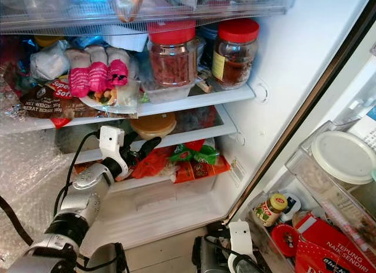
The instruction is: Restocking fridge
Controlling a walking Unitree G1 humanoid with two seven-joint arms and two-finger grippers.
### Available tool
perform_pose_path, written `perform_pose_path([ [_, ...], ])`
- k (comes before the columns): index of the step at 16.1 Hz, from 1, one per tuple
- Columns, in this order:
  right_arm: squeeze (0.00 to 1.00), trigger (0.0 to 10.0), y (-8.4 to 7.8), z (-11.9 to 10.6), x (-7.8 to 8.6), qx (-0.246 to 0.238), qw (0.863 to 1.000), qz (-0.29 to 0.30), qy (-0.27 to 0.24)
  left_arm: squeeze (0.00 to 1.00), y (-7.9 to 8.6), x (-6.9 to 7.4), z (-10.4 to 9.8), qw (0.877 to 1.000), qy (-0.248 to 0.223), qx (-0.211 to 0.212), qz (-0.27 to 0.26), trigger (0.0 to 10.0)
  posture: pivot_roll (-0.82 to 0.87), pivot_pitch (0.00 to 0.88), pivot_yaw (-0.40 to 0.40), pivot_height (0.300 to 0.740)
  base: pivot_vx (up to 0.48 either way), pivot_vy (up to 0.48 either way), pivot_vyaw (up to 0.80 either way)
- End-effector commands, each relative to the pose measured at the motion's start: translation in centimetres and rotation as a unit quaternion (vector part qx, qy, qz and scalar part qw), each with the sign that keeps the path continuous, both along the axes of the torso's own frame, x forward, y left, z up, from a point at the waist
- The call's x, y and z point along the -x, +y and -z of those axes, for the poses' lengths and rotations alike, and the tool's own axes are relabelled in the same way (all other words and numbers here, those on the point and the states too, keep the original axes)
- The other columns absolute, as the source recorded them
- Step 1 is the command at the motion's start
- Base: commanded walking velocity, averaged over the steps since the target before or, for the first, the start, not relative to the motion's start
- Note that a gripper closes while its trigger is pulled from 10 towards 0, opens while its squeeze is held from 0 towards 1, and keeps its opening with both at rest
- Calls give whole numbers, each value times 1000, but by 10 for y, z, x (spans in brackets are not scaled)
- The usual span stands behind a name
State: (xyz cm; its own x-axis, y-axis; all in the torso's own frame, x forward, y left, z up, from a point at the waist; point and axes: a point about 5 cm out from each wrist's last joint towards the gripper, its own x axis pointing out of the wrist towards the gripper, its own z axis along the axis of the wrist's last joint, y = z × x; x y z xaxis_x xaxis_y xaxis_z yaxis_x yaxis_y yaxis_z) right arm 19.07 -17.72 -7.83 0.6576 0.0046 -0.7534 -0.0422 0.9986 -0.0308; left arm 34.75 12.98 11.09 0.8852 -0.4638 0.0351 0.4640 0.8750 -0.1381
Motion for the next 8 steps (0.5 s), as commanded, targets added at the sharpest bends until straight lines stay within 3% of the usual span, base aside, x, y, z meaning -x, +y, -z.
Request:
perform_pose_path([
  [1, 0, 10000, -3, 19, 37, 11, 996, 5, 84, 0, -1, -2, 0, 1000, -3, 6, -4, 10000, -106, 92, -43, 603, 0, 0, 0],
  [4, 0, 10000, -3, 19, 39, 10, 996, 6, 85, 0, 2, 3, 1, 1000, -15, 7, -1, 10000, -109, 90, -40, 603, 0, 0, 0],
  [8, 0, 10000, -4, 20, 41, 11, 996, 5, 89, 0, 18, 27, 2, 997, -62, -25, -33, 10000, -98, 100, -42, 603, 0, 0, 0],
])
